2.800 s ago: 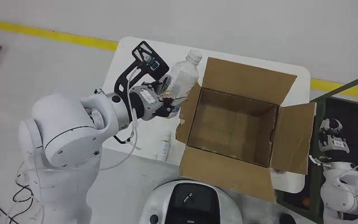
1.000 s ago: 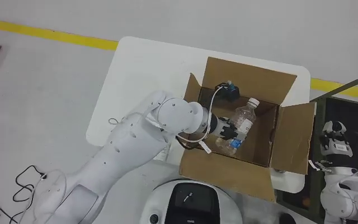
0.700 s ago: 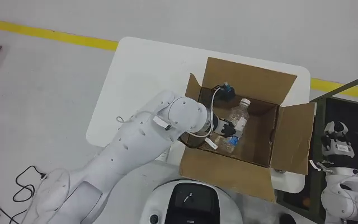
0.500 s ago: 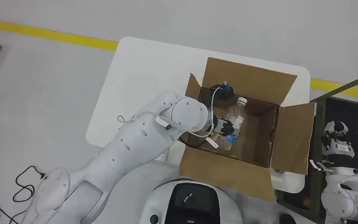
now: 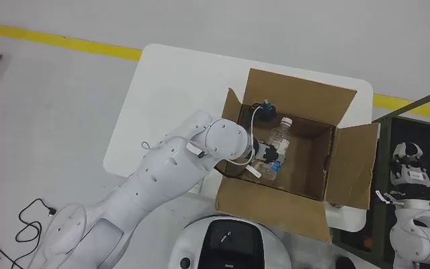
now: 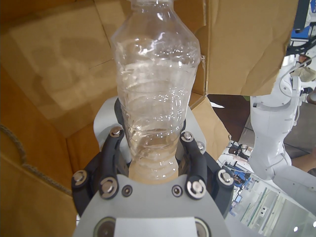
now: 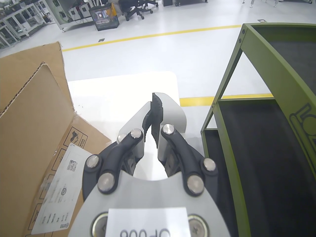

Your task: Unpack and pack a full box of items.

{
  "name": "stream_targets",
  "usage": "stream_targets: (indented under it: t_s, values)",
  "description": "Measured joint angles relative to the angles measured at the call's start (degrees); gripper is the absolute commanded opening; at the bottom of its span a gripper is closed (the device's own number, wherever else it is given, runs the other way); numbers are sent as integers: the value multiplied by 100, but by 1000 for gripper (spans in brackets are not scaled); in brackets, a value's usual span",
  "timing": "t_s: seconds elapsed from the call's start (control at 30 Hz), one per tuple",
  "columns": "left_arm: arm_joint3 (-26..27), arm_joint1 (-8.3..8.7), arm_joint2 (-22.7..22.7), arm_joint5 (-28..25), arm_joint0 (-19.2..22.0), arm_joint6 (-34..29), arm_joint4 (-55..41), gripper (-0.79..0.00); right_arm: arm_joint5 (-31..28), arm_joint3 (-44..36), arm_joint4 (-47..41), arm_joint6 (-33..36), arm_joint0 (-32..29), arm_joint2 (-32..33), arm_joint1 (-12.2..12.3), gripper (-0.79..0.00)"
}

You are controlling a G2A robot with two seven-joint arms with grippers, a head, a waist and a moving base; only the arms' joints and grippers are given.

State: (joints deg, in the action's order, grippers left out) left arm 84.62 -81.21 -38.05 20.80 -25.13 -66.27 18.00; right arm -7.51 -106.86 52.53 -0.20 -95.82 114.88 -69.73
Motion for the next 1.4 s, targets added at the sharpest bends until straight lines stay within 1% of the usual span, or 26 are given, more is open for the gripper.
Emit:
stream_targets:
  t_s: [0.1, 0.17, 0.3, 0.43, 0.8, 1.07, 1.2, 1.23, 1.27, 1.3, 1.33, 1.37, 1.4]
  values:
    - [-93, -18, 53, 205, 2, -18, 56, -785, -18, -3, 14, 12, 2, 4, -1, -785]
    - [-163, -49, 174, 380, 82, -85, 283, -785, -23, -3, 19, 16, 4, 6, -2, -785]
    - [-399, -126, 292, 645, 171, -55, 303, -785, -25, -3, 31, 26, 10, 17, -4, -785]
    - [-586, -228, 587, 883, 262, -71, 569, -785, -26, 0, 19, 30, 16, 20, -8, -785]
    - [-983, -451, 753, 921, 442, 37, 552, -785, -14, 17, 17, 36, 43, 46, -16, -785]
    - [-1270, -562, 838, 985, 549, 2, 713, -785, -32, 35, 33, 49, 72, 35, -19, -785]
    - [-1376, -607, 800, 937, 541, 15, 603, -785, -25, 51, 40, 49, 71, 35, -23, -785]
    - [-1401, -619, 795, 918, 542, 18, 600, -683, -24, 55, 47, 49, 71, 37, -23, -785]
    - [-1418, -628, 792, 909, 543, 18, 600, -446, -23, 58, 49, 49, 72, 38, -23, -785]
    - [-1438, -639, 789, 901, 546, 17, 600, -379, -20, 62, 49, 49, 74, 40, -24, -785]
    - [-1452, -647, 786, 897, 547, 15, 604, -215, -18, 64, 49, 48, 76, 40, -25, -785]
    - [-1463, -655, 782, 892, 548, 15, 605, -6, -17, 66, 50, 48, 77, 40, -26, -785]
    - [-1477, -665, 776, 883, 548, 16, 608, 0, -16, 67, 50, 50, 77, 39, -27, -785]
